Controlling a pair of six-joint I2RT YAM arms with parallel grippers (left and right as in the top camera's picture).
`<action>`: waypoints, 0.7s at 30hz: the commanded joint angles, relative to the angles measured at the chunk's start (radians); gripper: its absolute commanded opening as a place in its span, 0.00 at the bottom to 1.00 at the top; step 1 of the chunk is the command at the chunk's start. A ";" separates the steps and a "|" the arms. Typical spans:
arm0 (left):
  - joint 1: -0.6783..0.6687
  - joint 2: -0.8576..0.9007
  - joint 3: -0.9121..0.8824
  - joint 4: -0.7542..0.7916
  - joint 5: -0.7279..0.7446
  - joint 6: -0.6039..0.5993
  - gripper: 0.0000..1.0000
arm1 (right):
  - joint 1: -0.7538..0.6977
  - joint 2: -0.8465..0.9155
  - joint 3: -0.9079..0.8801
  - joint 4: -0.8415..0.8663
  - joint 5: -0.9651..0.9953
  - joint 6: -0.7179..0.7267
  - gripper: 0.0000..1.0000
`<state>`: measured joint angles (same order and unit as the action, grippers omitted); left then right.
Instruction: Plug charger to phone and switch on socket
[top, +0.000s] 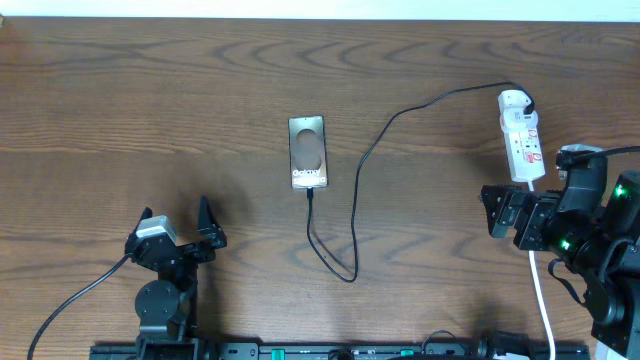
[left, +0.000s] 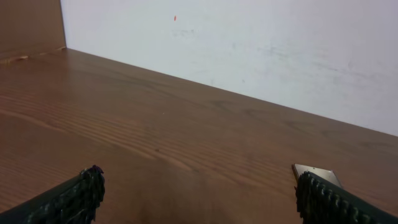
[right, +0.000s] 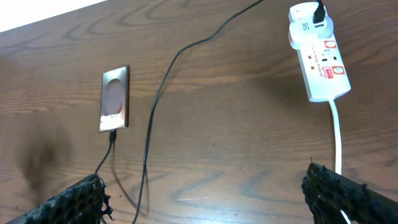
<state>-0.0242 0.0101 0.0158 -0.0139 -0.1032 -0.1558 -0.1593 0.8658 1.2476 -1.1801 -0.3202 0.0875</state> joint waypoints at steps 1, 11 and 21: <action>0.002 -0.005 -0.012 -0.049 -0.013 0.017 1.00 | 0.003 -0.004 0.001 -0.006 0.035 -0.017 0.99; 0.002 -0.005 -0.012 -0.050 -0.013 0.017 1.00 | 0.038 -0.193 -0.269 0.229 0.120 -0.025 0.99; 0.002 -0.005 -0.012 -0.050 -0.013 0.017 1.00 | 0.089 -0.589 -0.787 0.646 0.128 0.153 0.99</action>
<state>-0.0242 0.0105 0.0216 -0.0219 -0.1028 -0.1555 -0.0780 0.3500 0.5480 -0.5743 -0.2054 0.1337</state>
